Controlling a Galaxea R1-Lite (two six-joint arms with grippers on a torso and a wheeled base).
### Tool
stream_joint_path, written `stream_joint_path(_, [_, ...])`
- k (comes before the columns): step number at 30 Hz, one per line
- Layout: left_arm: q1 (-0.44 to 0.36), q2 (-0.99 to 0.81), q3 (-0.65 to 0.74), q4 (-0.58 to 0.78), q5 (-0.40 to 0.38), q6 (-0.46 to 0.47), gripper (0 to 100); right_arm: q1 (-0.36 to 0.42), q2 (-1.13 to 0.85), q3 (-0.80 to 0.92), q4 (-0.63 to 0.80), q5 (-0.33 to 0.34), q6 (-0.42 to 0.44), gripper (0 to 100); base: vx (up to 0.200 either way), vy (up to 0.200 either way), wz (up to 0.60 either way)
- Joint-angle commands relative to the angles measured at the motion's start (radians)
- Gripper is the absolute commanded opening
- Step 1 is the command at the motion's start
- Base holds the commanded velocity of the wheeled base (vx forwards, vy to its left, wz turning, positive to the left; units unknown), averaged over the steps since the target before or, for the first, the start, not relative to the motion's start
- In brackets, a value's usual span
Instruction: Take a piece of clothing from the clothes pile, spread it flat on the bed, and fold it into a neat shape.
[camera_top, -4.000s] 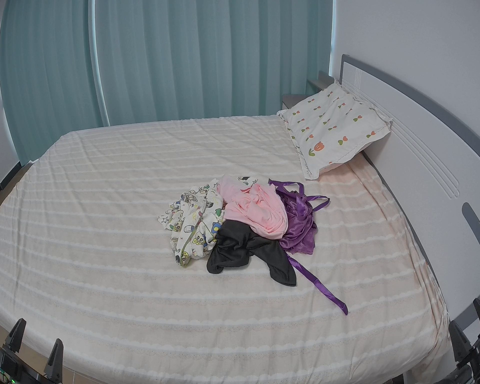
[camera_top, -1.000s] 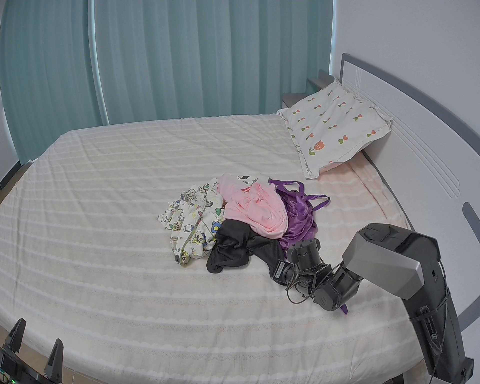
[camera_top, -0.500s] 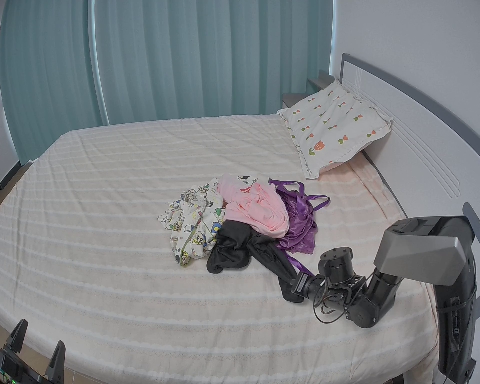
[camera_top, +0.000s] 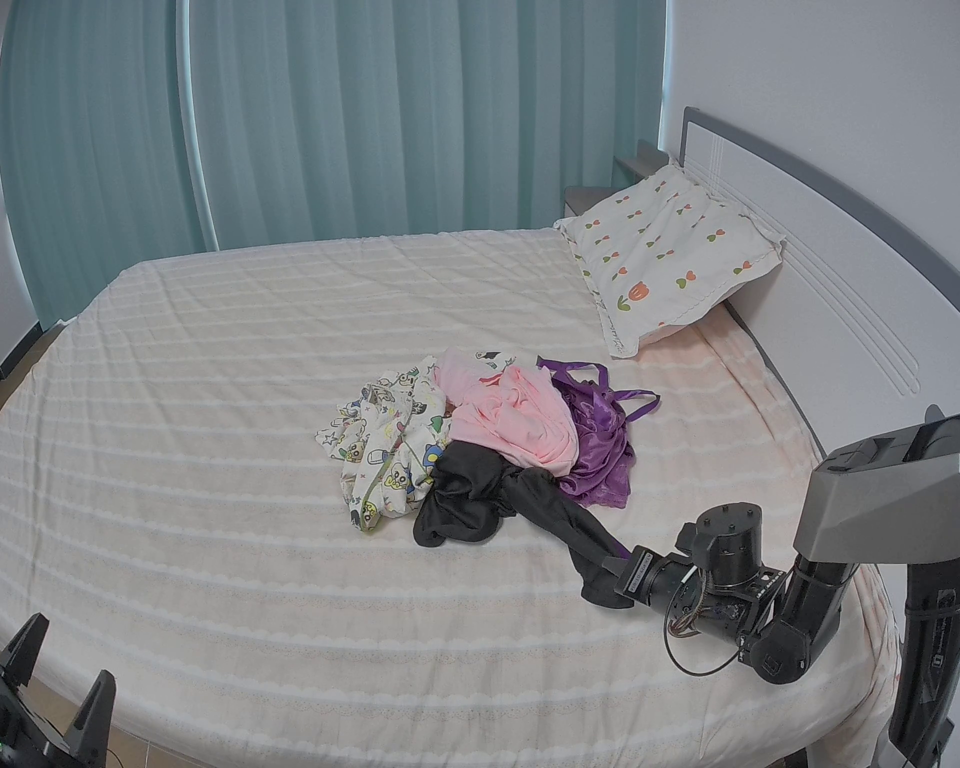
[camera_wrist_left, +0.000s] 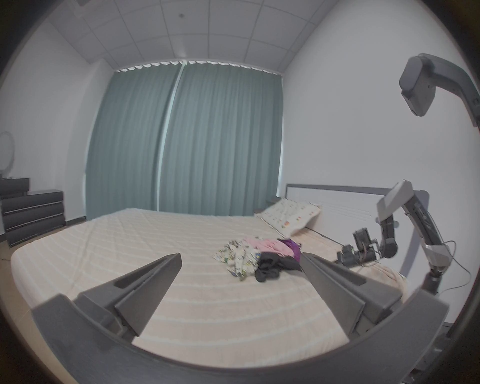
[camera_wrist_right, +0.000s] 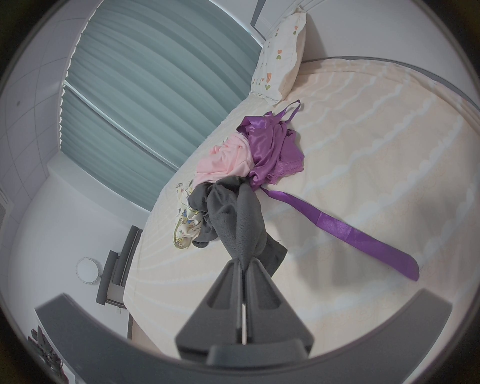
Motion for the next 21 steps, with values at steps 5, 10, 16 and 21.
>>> stream_joint_path(5, [-0.004, 0.385, -0.030, 0.010, -0.118, 0.036, 100, 0.011, -0.021, 0.069, -0.086, 0.001, 0.000, 0, 0.000, 0.000, 0.00])
stream_joint_path(10, [-0.068, 0.652, -0.031, -0.128, -0.114, 0.034, 100, 0.016, -0.029, 0.067, -0.088, 0.001, 0.000, 0, 0.000, 0.000, 0.00])
stream_joint_path(16, [-0.137, 1.000, -0.048, -0.306, -0.111, 0.010, 100, 0.030, -0.038, 0.069, -0.089, -0.008, -0.005, 0, 0.000, 0.000, 0.00])
stream_joint_path(21, [-0.191, 1.270, -0.074, -0.480, -0.096, -0.064, 100, 0.030, -0.047, 0.070, -0.088, -0.008, -0.005, 0, 0.000, 0.000, 0.00])
